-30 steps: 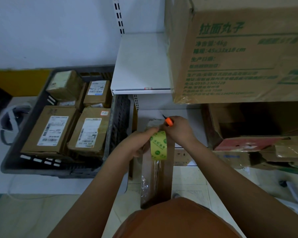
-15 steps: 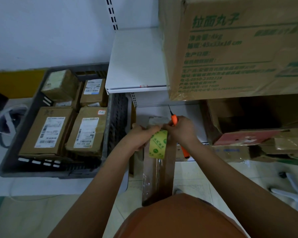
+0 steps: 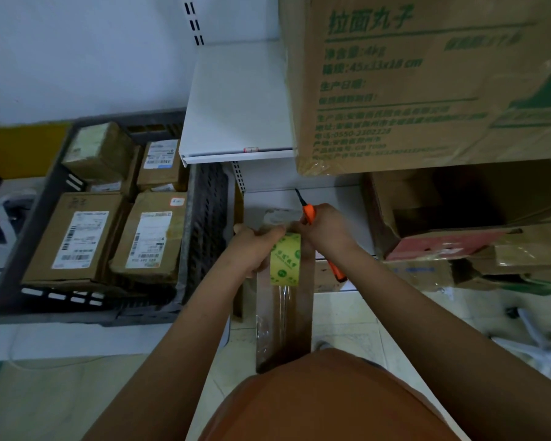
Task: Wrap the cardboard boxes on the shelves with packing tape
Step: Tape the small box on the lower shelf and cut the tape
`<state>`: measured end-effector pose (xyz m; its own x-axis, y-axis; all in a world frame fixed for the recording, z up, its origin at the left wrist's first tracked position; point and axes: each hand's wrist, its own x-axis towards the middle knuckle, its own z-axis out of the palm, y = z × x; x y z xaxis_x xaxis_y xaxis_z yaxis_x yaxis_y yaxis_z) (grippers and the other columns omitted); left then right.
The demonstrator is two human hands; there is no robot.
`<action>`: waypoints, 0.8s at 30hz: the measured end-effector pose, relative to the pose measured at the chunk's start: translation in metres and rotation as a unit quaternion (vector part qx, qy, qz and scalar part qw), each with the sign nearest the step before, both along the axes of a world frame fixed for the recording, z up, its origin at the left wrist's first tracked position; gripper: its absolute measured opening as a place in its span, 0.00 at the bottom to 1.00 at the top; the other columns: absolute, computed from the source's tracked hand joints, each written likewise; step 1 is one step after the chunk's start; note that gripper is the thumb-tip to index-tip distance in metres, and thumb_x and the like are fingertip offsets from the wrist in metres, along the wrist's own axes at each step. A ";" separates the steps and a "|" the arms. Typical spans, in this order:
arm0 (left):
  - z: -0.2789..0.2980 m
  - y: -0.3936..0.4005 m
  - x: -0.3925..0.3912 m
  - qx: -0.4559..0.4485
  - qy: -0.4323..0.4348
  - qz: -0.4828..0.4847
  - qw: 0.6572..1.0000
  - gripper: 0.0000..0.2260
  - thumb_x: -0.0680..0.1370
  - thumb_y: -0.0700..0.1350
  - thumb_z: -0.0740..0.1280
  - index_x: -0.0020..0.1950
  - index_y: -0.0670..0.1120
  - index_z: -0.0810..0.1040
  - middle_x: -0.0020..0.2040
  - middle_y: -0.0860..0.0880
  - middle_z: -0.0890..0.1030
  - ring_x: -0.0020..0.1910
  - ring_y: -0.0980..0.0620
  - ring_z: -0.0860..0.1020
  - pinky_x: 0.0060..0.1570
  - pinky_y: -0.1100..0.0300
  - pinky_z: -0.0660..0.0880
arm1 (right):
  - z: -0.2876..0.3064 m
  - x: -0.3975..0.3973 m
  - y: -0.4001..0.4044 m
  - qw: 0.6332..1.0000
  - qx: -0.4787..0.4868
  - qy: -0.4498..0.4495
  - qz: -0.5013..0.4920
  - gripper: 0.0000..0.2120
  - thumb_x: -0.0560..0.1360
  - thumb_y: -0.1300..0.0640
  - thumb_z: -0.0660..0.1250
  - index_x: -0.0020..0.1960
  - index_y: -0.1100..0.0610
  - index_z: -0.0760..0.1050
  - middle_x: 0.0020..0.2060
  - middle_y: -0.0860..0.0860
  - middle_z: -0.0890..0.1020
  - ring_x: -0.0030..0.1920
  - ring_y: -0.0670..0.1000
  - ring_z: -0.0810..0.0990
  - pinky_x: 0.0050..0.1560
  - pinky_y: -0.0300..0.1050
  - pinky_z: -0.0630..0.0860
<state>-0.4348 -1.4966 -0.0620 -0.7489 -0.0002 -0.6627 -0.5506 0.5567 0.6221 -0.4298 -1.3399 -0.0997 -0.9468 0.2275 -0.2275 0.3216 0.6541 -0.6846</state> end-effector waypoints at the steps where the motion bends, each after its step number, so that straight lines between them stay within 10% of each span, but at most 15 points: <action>1: -0.003 -0.001 0.000 0.001 0.003 0.008 1.000 0.39 0.76 0.60 0.69 0.74 0.40 0.54 0.47 0.46 0.76 0.40 0.53 0.76 0.50 0.49 0.81 | 0.001 -0.001 0.002 1.000 0.011 -0.011 0.000 0.20 0.73 0.49 0.74 0.49 0.65 0.73 0.42 0.55 0.75 0.42 0.54 0.76 0.33 0.39 0.66; 4: -0.008 -0.003 0.003 0.019 0.006 0.033 0.999 0.42 0.73 0.62 0.71 0.74 0.41 0.54 0.51 0.46 0.75 0.50 0.48 0.78 0.55 0.46 0.80 | 0.003 -0.001 0.008 1.000 0.022 -0.006 0.011 0.27 0.71 0.45 0.76 0.60 0.59 0.69 0.53 0.53 0.70 0.47 0.51 0.73 0.44 0.43 0.70; 8: -0.007 -0.001 0.008 0.018 0.017 0.042 0.999 0.48 0.63 0.70 0.71 0.71 0.43 0.58 0.61 0.43 0.76 0.56 0.45 0.79 0.58 0.47 0.78 | 0.005 0.002 0.006 0.971 0.079 0.107 0.199 0.09 0.74 0.54 0.72 0.51 0.56 0.78 0.48 0.53 0.80 0.49 0.55 0.80 0.47 0.52 0.76; 13: -0.013 -0.006 0.017 -0.128 0.128 -0.017 0.983 0.37 0.68 0.72 0.65 0.60 0.41 0.72 0.53 0.44 0.78 0.51 0.45 0.79 0.47 0.54 0.76 | 0.008 -0.003 0.018 0.977 -0.090 0.037 0.190 0.08 0.72 0.53 0.76 0.48 0.55 0.82 0.45 0.48 0.84 0.49 0.48 0.81 0.53 0.47 0.78; 16: -0.014 0.000 0.024 -0.032 0.096 -0.011 0.995 0.25 0.77 0.67 0.61 0.44 0.44 0.78 0.42 0.47 0.81 0.42 0.48 0.80 0.39 0.59 0.73 | 0.006 -0.012 0.013 0.969 0.033 0.043 0.241 0.09 0.72 0.50 0.75 0.50 0.52 0.80 0.48 0.48 0.82 0.52 0.50 0.79 0.54 0.49 0.76; 20: -0.011 0.010 0.036 0.166 -0.011 0.037 0.985 0.25 0.80 0.65 0.58 0.46 0.45 0.84 0.44 0.45 0.87 0.48 0.46 0.85 0.55 0.52 0.77 | -0.003 -0.021 0.004 0.968 0.121 0.033 0.218 0.10 0.77 0.42 0.66 0.53 0.46 0.78 0.49 0.47 0.80 0.51 0.52 0.78 0.50 0.51 0.76; 24: -0.009 0.006 0.036 0.209 0.059 0.049 0.975 0.18 0.83 0.53 0.62 0.47 0.40 0.82 0.36 0.43 0.85 0.36 0.49 0.84 0.45 0.56 0.79 | -0.001 -0.039 -0.001 0.976 0.174 0.041 0.124 0.08 0.77 0.44 0.66 0.50 0.47 0.77 0.43 0.47 0.78 0.47 0.52 0.78 0.43 0.46 0.71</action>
